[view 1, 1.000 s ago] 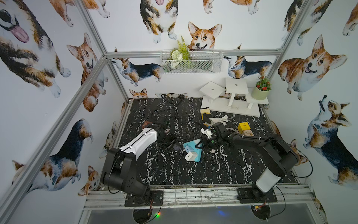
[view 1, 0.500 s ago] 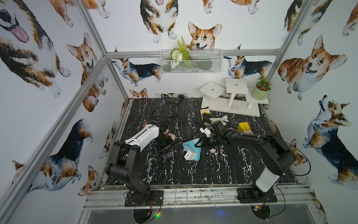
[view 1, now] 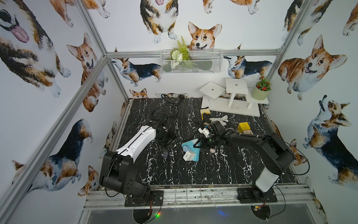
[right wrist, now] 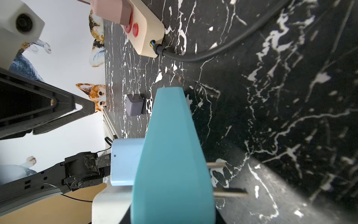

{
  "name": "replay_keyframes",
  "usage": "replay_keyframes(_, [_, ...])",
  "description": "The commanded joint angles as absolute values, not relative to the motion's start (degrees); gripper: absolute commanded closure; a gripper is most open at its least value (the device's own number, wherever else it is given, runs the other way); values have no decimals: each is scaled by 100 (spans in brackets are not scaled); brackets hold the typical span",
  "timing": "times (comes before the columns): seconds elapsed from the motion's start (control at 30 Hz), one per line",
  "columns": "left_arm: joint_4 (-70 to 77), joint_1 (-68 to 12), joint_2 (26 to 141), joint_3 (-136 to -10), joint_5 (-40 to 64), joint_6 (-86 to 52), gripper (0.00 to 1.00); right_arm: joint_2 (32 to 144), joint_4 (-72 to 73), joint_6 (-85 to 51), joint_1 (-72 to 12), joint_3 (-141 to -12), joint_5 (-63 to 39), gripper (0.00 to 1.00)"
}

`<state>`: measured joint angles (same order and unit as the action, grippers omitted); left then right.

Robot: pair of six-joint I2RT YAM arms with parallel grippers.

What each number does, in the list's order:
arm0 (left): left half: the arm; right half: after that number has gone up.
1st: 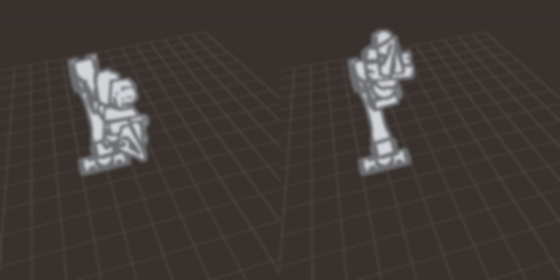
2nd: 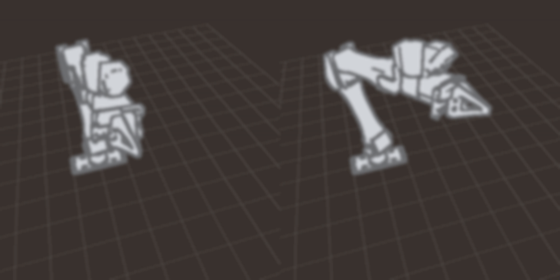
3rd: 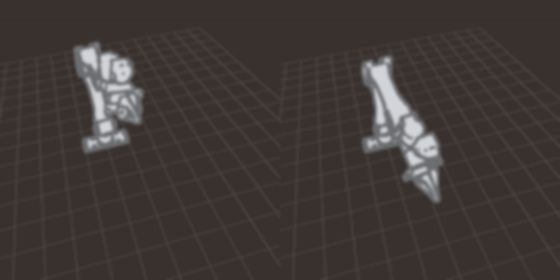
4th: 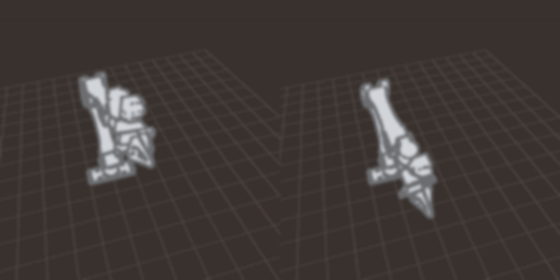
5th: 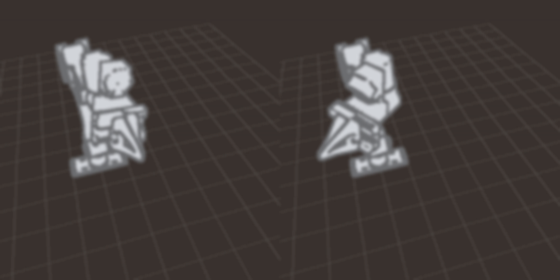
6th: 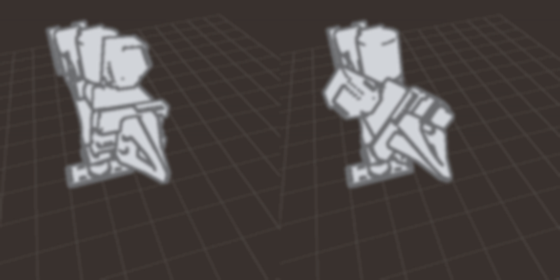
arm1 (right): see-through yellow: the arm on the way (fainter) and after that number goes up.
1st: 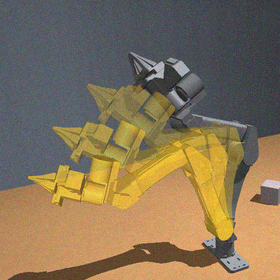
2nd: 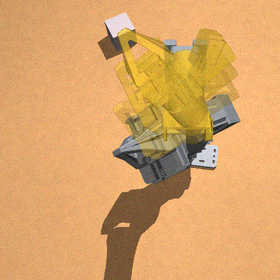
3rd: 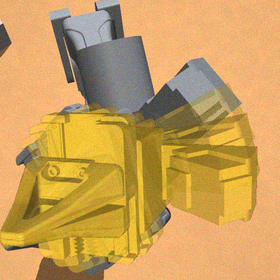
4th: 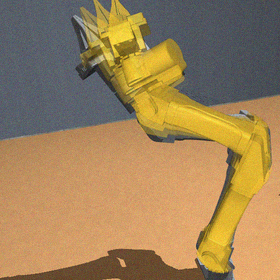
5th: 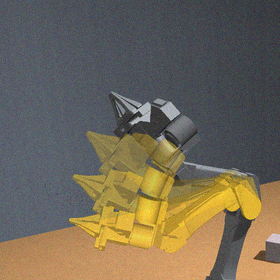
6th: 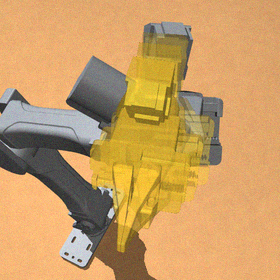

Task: Pull the plug off the socket
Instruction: Place the plug at the center of the board, then remove the plug from the socket.

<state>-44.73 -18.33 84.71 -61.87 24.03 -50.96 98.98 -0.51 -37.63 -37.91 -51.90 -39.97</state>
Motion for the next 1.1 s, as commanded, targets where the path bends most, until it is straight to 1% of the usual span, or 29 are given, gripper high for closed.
replay_keyframes(0.0, [-3031, -1893, 8316, -5800, 3014, -5786, 42, 9962, -553, -3902, -3838, -5212, -3759, 100])
replay_keyframes(0.2, [-2665, -2045, 8365, -5458, 2987, -5567, 44, 10028, -471, -3964, -3834, -5256, -3774, 100])
replay_keyframes(0.37, [-2229, -2254, 8476, -5202, 3215, -5536, 47, 10063, -455, -3988, -3841, -5282, -3788, 100])
replay_keyframes(0.57, [-2281, -2685, 8693, -5296, 2865, -5658, 45, 10061, -466, -3989, -3869, -5300, -3779, 100])
replay_keyframes(0.73, [-2367, -2831, 8681, -5304, 2682, -5704, 47, 10055, -450, -3997, -3876, -5283, -3747, 100])
replay_keyframes(0.8, [-2431, -2830, 8611, -5283, 2630, -5698, 50, 10046, -410, -4017, -3876, -5248, -3731, 100])
replay_keyframes(0.93, [-2416, -2830, 8518, -5196, 2630, -5756, 61, 10028, -335, -4061, -3881, -5169, -3727, 100])
replay_keyframes(1.07, [-2457, -2830, 8356, -5107, 2534, -5814, 83, 9986, -395, -4048, -3876, -5118, -3622, 100])
